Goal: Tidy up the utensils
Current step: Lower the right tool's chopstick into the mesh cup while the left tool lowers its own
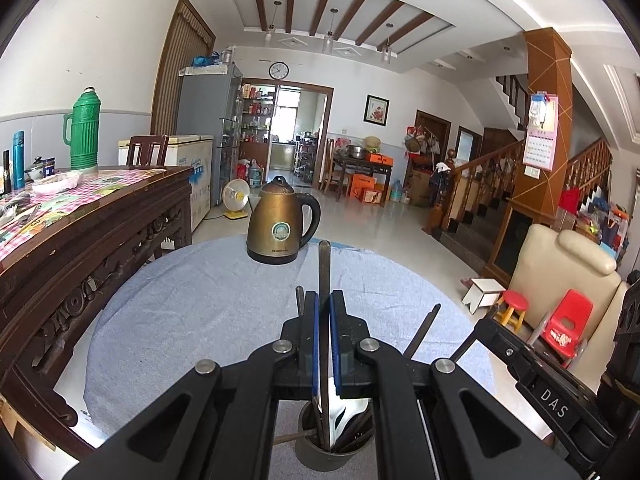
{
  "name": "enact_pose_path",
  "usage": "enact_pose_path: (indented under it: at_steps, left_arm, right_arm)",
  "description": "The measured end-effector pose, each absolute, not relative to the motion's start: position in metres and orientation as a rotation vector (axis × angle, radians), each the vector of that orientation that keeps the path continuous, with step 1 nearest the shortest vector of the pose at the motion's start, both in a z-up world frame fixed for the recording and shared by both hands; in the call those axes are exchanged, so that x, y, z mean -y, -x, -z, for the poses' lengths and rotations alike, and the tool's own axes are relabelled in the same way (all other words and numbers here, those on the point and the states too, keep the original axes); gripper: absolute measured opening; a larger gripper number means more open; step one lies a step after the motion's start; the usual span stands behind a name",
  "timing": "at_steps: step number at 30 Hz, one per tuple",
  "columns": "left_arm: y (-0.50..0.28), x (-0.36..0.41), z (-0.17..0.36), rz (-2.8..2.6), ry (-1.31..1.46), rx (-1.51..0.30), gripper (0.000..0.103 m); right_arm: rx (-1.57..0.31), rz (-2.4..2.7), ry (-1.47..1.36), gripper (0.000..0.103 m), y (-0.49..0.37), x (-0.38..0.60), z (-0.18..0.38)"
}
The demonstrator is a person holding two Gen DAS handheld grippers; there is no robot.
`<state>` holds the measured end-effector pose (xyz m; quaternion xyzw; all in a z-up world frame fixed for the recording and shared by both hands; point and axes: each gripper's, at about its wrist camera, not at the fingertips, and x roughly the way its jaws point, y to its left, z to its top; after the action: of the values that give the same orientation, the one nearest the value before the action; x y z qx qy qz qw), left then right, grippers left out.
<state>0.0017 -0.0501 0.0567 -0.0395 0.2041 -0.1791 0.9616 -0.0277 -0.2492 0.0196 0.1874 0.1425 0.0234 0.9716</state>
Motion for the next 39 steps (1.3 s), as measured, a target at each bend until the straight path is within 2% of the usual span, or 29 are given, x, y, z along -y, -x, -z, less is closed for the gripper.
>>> enact_pose_path:
  at_steps: [39]
  left_arm:
    - [-0.009, 0.064, -0.024, 0.367, 0.03, -0.558, 0.005]
  right_arm:
    - [-0.393, -0.114, -0.414, 0.007, 0.006, 0.23, 0.01]
